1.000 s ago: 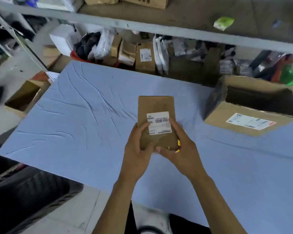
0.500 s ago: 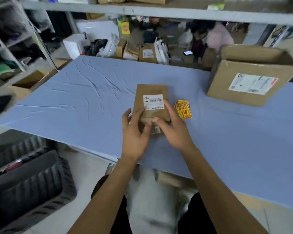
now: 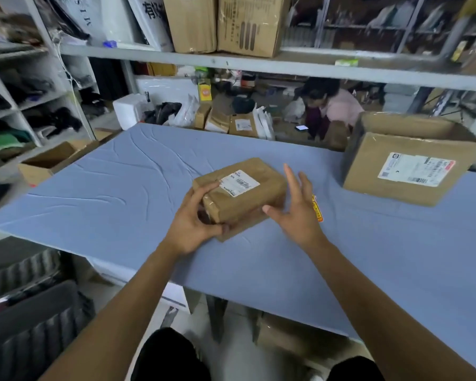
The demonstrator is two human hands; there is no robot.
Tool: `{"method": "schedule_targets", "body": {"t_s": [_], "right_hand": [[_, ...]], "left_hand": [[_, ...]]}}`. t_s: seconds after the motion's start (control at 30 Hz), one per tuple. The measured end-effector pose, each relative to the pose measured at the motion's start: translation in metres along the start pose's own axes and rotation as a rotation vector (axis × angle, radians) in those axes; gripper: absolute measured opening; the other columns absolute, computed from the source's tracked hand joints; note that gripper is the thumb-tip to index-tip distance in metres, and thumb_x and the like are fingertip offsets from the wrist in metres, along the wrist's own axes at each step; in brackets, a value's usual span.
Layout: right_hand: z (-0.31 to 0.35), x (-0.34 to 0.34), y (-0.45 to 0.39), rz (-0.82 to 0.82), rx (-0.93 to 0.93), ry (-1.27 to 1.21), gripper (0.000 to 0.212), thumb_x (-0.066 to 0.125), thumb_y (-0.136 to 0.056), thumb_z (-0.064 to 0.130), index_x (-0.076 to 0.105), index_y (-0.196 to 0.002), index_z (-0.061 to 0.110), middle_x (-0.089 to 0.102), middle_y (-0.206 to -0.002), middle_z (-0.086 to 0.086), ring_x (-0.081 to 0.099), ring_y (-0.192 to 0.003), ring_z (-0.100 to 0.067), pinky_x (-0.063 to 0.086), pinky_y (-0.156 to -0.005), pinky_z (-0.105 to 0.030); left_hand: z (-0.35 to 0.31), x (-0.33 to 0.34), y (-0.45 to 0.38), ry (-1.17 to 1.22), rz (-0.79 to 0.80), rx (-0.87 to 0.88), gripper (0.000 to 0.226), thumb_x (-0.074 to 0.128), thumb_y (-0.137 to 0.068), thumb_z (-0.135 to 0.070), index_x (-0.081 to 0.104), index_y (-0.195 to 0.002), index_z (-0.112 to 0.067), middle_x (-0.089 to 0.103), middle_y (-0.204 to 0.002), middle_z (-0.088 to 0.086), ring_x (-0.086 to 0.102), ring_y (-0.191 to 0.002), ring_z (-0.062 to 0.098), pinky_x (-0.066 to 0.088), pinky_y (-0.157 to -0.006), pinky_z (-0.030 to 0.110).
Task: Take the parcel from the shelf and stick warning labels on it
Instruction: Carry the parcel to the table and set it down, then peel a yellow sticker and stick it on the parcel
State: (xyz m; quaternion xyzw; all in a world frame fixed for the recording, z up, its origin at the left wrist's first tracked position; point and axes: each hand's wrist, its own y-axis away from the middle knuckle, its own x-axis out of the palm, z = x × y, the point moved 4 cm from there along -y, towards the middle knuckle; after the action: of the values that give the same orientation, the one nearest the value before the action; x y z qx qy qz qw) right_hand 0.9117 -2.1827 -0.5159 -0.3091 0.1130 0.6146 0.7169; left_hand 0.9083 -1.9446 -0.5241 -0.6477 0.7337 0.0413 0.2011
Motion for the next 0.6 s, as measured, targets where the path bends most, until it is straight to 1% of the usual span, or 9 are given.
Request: {"method": "schedule_targets", "body": {"t_s": [0.03, 0.1, 0.2, 0.27, 0.33, 0.4, 0.5, 0.57, 0.6], "right_hand": [[-0.002, 0.001, -0.007, 0.041, -0.021, 0.008, 0.090, 0.079, -0.078, 0.025, 0.024, -0.146, 0.047, 0.025, -0.158, -0.004, 0.028, -0.143, -0.017, 0.028, -0.114, -0.029], [-0.008, 0.009, -0.017, 0.121, -0.031, -0.024, 0.082, 0.080, -0.076, 0.025, 0.034, -0.142, 0.045, 0.047, -0.141, 0.005, 0.049, -0.125, -0.013, 0.043, -0.109, -0.036], [-0.017, 0.018, -0.021, 0.106, -0.026, -0.048, 0.082, 0.084, -0.071, 0.026, 0.039, -0.134, 0.052, 0.055, -0.127, 0.004, 0.061, -0.109, -0.018, 0.053, -0.095, -0.043], [-0.021, 0.024, -0.021, 0.074, -0.039, -0.040, 0.085, 0.086, -0.069, 0.028, 0.038, -0.134, 0.055, 0.052, -0.124, 0.000, 0.063, -0.105, -0.018, 0.056, -0.091, -0.044], [-0.020, 0.030, -0.021, 0.044, -0.061, -0.026, 0.085, 0.086, -0.069, 0.027, 0.038, -0.135, 0.051, 0.047, -0.123, 0.000, 0.063, -0.105, -0.017, 0.057, -0.091, -0.042], [-0.020, 0.033, -0.023, 0.013, -0.082, -0.017, 0.085, 0.085, -0.071, 0.027, 0.037, -0.137, 0.049, 0.046, -0.123, 0.000, 0.062, -0.106, -0.018, 0.056, -0.092, -0.042], [-0.016, 0.035, -0.026, -0.006, -0.089, -0.005, 0.086, 0.084, -0.072, 0.025, 0.035, -0.140, 0.047, 0.045, -0.122, 0.000, 0.060, -0.108, -0.019, 0.055, -0.094, -0.041], [-0.015, 0.033, -0.023, 0.006, -0.103, 0.032, 0.090, 0.082, -0.075, 0.021, 0.030, -0.145, 0.044, 0.045, -0.125, -0.004, 0.058, -0.109, -0.021, 0.052, -0.097, -0.038], [-0.014, 0.030, -0.018, 0.013, -0.113, 0.060, 0.091, 0.080, -0.077, 0.019, 0.027, -0.147, 0.041, 0.045, -0.127, -0.005, 0.059, -0.107, -0.020, 0.052, -0.096, -0.037]], "left_hand": [[0.003, -0.006, -0.005, 0.076, 0.073, -0.003, 0.093, 0.085, -0.059, -0.005, 0.048, -0.138, -0.037, 0.047, -0.146, -0.004, 0.052, -0.130, 0.015, 0.048, -0.106, 0.035], [0.010, -0.014, -0.015, 0.167, 0.174, -0.020, 0.093, 0.078, -0.067, 0.014, 0.046, -0.142, -0.030, 0.050, -0.146, -0.002, 0.051, -0.132, 0.017, 0.051, -0.101, 0.029], [0.018, -0.024, -0.028, 0.164, 0.172, -0.009, 0.087, 0.068, -0.080, 0.013, 0.037, -0.149, -0.031, 0.052, -0.146, -0.004, 0.055, -0.128, 0.007, 0.049, -0.102, 0.024], [0.025, -0.029, -0.035, 0.151, 0.121, -0.016, 0.082, 0.061, -0.086, 0.013, 0.032, -0.151, -0.029, 0.060, -0.135, -0.004, 0.062, -0.115, 0.004, 0.050, -0.095, 0.019], [0.030, -0.030, -0.042, 0.120, 0.059, -0.019, 0.077, 0.056, -0.090, 0.013, 0.031, -0.152, -0.026, 0.066, -0.121, -0.004, 0.067, -0.096, -0.002, 0.049, -0.086, 0.012], [0.031, -0.028, -0.049, 0.085, 0.011, -0.020, 0.074, 0.053, -0.092, 0.012, 0.032, -0.151, -0.026, 0.066, -0.120, -0.001, 0.068, -0.087, -0.007, 0.048, -0.083, 0.008], [0.033, -0.028, -0.054, 0.021, -0.067, -0.030, 0.069, 0.056, -0.094, 0.003, 0.033, -0.151, -0.029, 0.063, -0.128, 0.003, 0.066, -0.093, -0.010, 0.049, -0.090, 0.010], [0.033, -0.027, -0.046, -0.020, -0.174, -0.072, 0.068, 0.062, -0.092, -0.003, 0.036, -0.149, -0.029, 0.062, -0.126, 0.002, 0.066, -0.099, 0.004, 0.050, -0.097, 0.022], [0.032, -0.025, -0.038, -0.045, -0.250, -0.102, 0.068, 0.066, -0.090, -0.006, 0.037, -0.148, -0.029, 0.060, -0.123, 0.002, 0.064, -0.100, 0.012, 0.050, -0.097, 0.026]]}}
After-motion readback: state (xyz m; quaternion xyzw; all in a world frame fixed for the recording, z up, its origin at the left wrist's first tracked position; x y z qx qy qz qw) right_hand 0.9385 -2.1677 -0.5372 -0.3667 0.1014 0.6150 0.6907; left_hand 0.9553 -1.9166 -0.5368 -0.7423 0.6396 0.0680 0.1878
